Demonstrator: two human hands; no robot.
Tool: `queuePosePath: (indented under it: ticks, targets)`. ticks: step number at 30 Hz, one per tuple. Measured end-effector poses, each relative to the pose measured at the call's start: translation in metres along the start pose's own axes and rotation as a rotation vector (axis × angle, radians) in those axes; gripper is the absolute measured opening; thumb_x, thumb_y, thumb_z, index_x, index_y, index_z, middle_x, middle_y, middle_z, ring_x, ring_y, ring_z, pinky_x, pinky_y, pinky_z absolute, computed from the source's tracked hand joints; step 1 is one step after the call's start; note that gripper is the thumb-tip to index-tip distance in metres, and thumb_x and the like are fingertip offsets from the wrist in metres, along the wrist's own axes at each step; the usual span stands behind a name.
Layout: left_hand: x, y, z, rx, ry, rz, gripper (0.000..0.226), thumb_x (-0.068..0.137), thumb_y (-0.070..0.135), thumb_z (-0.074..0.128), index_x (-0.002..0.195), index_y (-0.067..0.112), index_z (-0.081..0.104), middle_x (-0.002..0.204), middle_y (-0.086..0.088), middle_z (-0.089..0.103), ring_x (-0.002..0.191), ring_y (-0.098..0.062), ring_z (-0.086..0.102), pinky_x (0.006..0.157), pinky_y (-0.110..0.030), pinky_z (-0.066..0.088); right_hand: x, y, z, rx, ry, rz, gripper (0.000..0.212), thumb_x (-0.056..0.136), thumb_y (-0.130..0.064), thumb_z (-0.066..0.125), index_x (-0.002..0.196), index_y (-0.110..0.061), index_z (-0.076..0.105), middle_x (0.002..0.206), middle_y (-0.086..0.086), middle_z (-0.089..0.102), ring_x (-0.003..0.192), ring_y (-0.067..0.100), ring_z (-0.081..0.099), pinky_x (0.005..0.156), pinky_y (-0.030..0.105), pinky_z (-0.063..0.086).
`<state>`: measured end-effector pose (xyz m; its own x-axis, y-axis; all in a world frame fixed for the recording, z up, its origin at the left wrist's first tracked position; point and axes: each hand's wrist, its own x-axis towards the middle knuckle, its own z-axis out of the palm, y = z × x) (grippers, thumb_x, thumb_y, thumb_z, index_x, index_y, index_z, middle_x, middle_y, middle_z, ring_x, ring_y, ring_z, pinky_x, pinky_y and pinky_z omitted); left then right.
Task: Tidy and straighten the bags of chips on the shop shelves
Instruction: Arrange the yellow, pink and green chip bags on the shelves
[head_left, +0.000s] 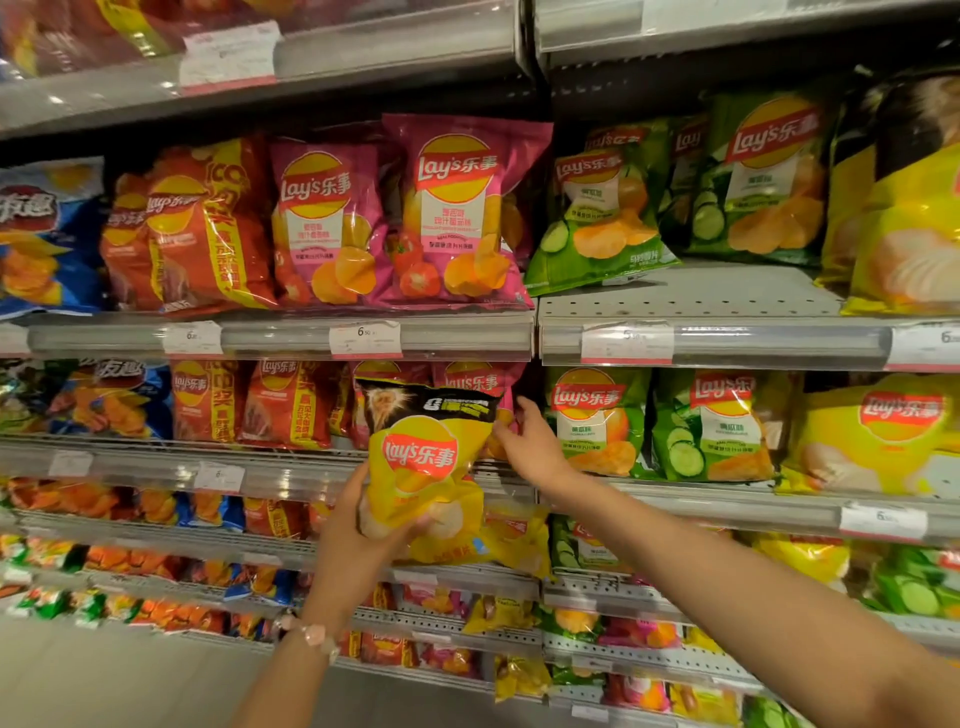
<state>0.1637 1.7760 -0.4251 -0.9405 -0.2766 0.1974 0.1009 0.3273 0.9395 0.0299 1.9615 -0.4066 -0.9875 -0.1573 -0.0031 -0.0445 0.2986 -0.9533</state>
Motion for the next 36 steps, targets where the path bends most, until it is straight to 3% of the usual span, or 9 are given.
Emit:
queuePosePath:
  ticks: [5, 9, 12, 15, 17, 22, 26, 30, 36]
  targets:
    - [0.001, -0.001, 0.034, -0.085, -0.142, 0.053, 0.079, 0.067, 0.013, 0.086, 0.135, 0.027, 0.048, 0.120, 0.001, 0.066, 0.111, -0.021, 0.063, 0.081, -0.033, 0.056, -0.071, 0.014, -0.012, 0.366, 0.069, -0.035, 0.055, 0.098, -0.037, 0.046, 0.147, -0.022, 0.026, 0.134, 0.000, 0.048, 0.118, 0.008, 0.048, 0.090, 0.019, 0.036]
    - [0.001, 0.011, 0.072, 0.135, -0.114, 0.186, 0.082, 0.062, 0.046, 0.083, 0.131, 0.044, 0.038, 0.117, 0.019, 0.059, 0.108, 0.004, 0.058, 0.085, -0.015, 0.050, -0.097, 0.019, -0.028, 0.424, 0.066, -0.109, 0.068, 0.088, -0.030, 0.066, 0.128, -0.056, 0.018, 0.114, -0.021, 0.056, 0.100, -0.011, 0.059, 0.074, 0.008, 0.048]
    - [0.000, 0.017, 0.102, 0.184, -0.074, 0.158, 0.097, 0.057, 0.061, 0.081, 0.139, 0.032, 0.037, 0.123, 0.009, 0.058, 0.109, -0.002, 0.058, 0.089, -0.021, 0.051, -0.100, 0.023, -0.044, 0.443, 0.153, -0.078, 0.101, 0.075, -0.033, 0.077, 0.145, -0.043, 0.005, 0.116, -0.024, 0.049, 0.098, -0.007, 0.058, 0.070, 0.008, 0.048]
    - [-0.002, 0.016, 0.129, 0.199, -0.069, 0.186, 0.096, 0.060, 0.040, 0.082, 0.142, 0.025, 0.035, 0.125, 0.002, 0.058, 0.107, -0.002, 0.056, 0.089, -0.018, 0.050, -0.101, 0.035, -0.060, 0.462, 0.226, -0.071, 0.102, 0.064, -0.025, 0.087, 0.127, -0.055, 0.013, 0.111, -0.029, 0.052, 0.089, -0.018, 0.059, 0.063, 0.004, 0.047]
    - [-0.002, 0.018, 0.150, 0.268, -0.102, 0.201, 0.088, 0.064, 0.031, 0.074, 0.142, 0.018, 0.036, 0.129, -0.006, 0.056, 0.115, -0.018, 0.054, 0.093, -0.037, 0.052, -0.105, 0.042, -0.071, 0.434, 0.279, -0.061, 0.106, 0.060, -0.019, 0.090, 0.124, -0.058, 0.014, 0.102, -0.038, 0.052, 0.086, -0.024, 0.056, 0.063, 0.002, 0.046]
    - [-0.008, 0.037, 0.210, 0.412, -0.179, 0.254, 0.087, 0.068, 0.026, 0.077, 0.143, 0.019, 0.034, 0.132, -0.007, 0.046, 0.120, -0.026, 0.047, 0.097, -0.044, 0.047, -0.114, 0.058, -0.109, 0.306, 0.458, -0.078, 0.126, 0.054, -0.025, 0.093, 0.142, -0.038, 0.004, 0.118, -0.024, 0.048, 0.100, -0.020, 0.053, 0.079, 0.006, 0.046]
    - [-0.020, 0.051, 0.247, 0.420, -0.244, 0.293, 0.096, 0.063, 0.027, 0.079, 0.144, 0.016, 0.031, 0.131, -0.008, 0.046, 0.117, -0.028, 0.048, 0.093, -0.037, 0.047, -0.118, 0.074, -0.146, 0.228, 0.564, -0.021, 0.127, 0.059, -0.026, 0.090, 0.151, -0.028, 0.002, 0.132, -0.004, 0.049, 0.117, 0.012, 0.053, 0.097, 0.029, 0.048]
    - [-0.028, 0.066, 0.279, 0.424, -0.355, 0.310, 0.102, 0.059, 0.044, 0.078, 0.145, 0.020, 0.028, 0.130, -0.004, 0.045, 0.115, -0.023, 0.048, 0.091, -0.040, 0.048, -0.122, 0.091, -0.185, 0.163, 0.658, -0.020, 0.111, 0.063, -0.019, 0.088, 0.146, -0.030, 0.014, 0.113, -0.016, 0.055, 0.099, -0.006, 0.057, 0.080, 0.007, 0.043]
    - [-0.036, 0.098, 0.321, 0.500, -0.508, 0.396, 0.110, 0.055, 0.063, 0.067, 0.147, 0.021, 0.025, 0.136, 0.001, 0.042, 0.122, -0.019, 0.044, 0.096, -0.034, 0.044, -0.129, 0.111, -0.244, 0.110, 0.691, 0.060, 0.108, 0.067, -0.027, 0.085, 0.151, -0.023, 0.016, 0.124, 0.002, 0.059, 0.111, 0.020, 0.059, 0.097, 0.042, 0.048]
